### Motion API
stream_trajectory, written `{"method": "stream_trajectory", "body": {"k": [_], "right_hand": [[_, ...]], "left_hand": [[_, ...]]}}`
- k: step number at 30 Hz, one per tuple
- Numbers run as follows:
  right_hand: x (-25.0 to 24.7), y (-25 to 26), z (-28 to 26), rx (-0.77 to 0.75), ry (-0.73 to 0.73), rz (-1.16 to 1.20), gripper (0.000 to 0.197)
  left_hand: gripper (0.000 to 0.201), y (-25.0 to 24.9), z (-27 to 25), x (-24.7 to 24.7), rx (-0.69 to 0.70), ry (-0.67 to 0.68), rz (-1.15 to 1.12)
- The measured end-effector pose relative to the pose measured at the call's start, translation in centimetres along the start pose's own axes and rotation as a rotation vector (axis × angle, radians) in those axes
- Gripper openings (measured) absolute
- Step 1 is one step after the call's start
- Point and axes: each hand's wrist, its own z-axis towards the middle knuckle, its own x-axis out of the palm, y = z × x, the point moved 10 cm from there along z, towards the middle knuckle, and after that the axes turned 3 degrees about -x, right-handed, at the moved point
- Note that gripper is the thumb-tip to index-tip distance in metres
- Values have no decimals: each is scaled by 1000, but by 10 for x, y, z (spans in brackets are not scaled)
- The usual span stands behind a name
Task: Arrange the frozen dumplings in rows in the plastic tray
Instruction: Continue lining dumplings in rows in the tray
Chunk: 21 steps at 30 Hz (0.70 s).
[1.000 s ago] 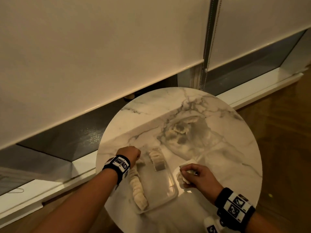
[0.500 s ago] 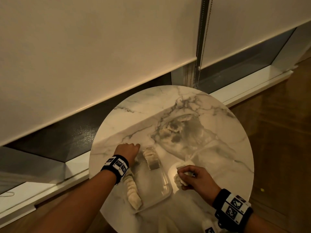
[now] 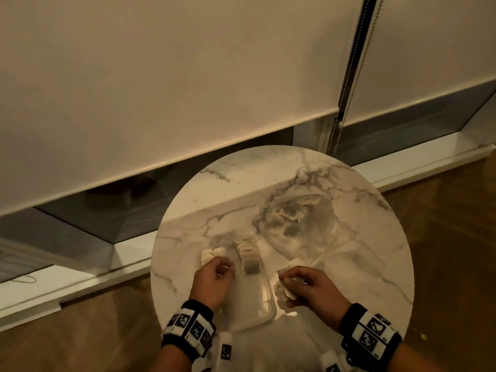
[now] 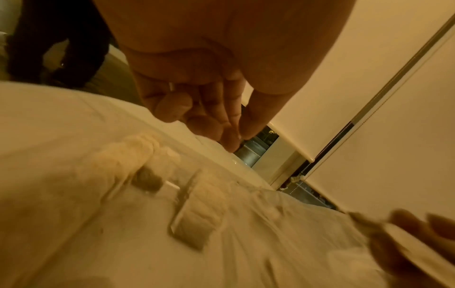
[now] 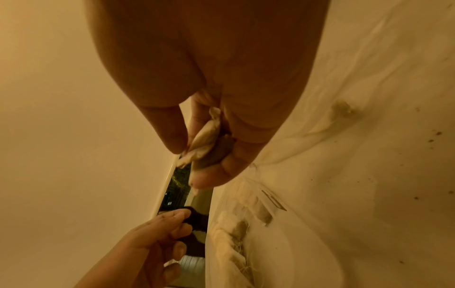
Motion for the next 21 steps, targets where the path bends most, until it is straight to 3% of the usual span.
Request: {"method": "stream_trajectory", "body": {"k": [5, 13, 21], "right_hand": [[25, 4, 2, 70, 96, 89, 35], [64, 11, -2, 96, 270, 70, 26], [71, -1, 2, 112, 335, -3, 27]], "left_hand": [[10, -1, -35, 44, -64, 119, -256], [23, -19, -58, 53, -20, 134, -417], [12, -11, -61, 39, -20, 5, -469]]}}
